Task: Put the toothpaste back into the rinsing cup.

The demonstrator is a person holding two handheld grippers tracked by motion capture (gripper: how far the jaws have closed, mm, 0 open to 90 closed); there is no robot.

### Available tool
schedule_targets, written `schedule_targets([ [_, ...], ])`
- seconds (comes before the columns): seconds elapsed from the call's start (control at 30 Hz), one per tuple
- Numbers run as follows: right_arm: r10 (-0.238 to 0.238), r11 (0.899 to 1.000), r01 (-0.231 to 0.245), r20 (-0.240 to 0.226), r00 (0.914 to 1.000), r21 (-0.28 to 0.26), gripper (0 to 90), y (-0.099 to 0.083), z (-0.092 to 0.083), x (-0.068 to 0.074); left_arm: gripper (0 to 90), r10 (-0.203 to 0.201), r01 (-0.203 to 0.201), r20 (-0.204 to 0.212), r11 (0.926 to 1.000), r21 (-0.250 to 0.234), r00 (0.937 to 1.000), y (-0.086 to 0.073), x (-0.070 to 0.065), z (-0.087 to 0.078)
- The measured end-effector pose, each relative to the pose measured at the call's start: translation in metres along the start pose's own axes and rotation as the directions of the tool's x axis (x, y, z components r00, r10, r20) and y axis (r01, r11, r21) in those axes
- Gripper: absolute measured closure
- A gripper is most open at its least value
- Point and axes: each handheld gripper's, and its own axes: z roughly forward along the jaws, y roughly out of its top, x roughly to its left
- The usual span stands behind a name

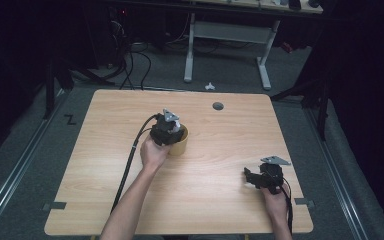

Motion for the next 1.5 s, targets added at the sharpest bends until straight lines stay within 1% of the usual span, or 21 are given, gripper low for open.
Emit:
schedule_targets([
  [0.27,-0.001,1.000,0.001,-0.001,1.0000,-0.001,18.2,0.000,0.000,0.000,56.0,-0.001,0.001,0.000,0.9999,-0.013,1.0000,0.001,0.000,-0.002],
  [0.37,-0.001,1.000,0.001,0.000,1.0000,0.000,18.2,0.000,0.000,0.000,55.0,-0.008,0.008,-0.002,0.9999,-0.013,1.0000,0.001,0.001,-0.003],
  [0.47,-0.001,1.000,0.001,0.000,1.0000,0.000,18.2,0.000,0.000,0.000,53.9,-0.004,0.004,-0.003,0.9999,-0.014,1.0000,0.001,0.002,-0.004],
  [0.53,-0.001,1.000,0.001,0.000,1.0000,0.000,18.2,0.000,0.000,0.000,52.9,-0.008,0.008,-0.003,0.9998,-0.019,1.0000,0.002,0.002,-0.005],
  [0.67,-0.001,1.000,0.001,0.000,1.0000,0.000,18.2,0.000,0.000,0.000,49.8,-0.019,0.019,-0.004,0.9986,-0.048,0.9998,0.004,0.004,-0.010],
  [0.83,-0.001,1.000,0.001,0.000,1.0000,0.000,18.2,0.000,0.000,0.000,49.1,-0.015,0.015,-0.001,0.9989,-0.044,0.9999,0.003,0.005,-0.011],
  [0.9,-0.001,1.000,0.001,0.000,1.0000,0.000,18.2,0.000,0.000,0.000,48.4,-0.012,0.012,-0.002,0.9987,-0.049,0.9999,0.004,0.005,-0.011],
  [0.93,-0.001,1.000,0.001,0.000,1.0000,0.000,18.2,0.000,0.000,0.000,47.9,-0.016,0.017,0.004,0.9986,-0.051,0.9999,0.004,0.005,-0.011],
  [1.13,-0.001,1.000,0.001,0.000,1.0000,0.000,18.2,0.000,0.000,0.000,39.2,-0.020,0.021,0.007,0.9977,-0.064,0.9998,0.005,0.005,-0.015],
  [1.3,-0.001,1.000,0.001,0.000,1.0000,0.000,18.2,0.000,0.000,0.000,32.0,-0.029,0.030,0.015,0.9962,-0.081,0.9995,0.006,0.006,-0.023],
  [1.5,-0.001,1.000,0.001,0.000,1.0000,0.000,18.2,0.000,0.000,0.000,28.2,-0.027,0.030,0.034,0.9957,-0.088,0.9991,0.007,0.006,-0.029],
])
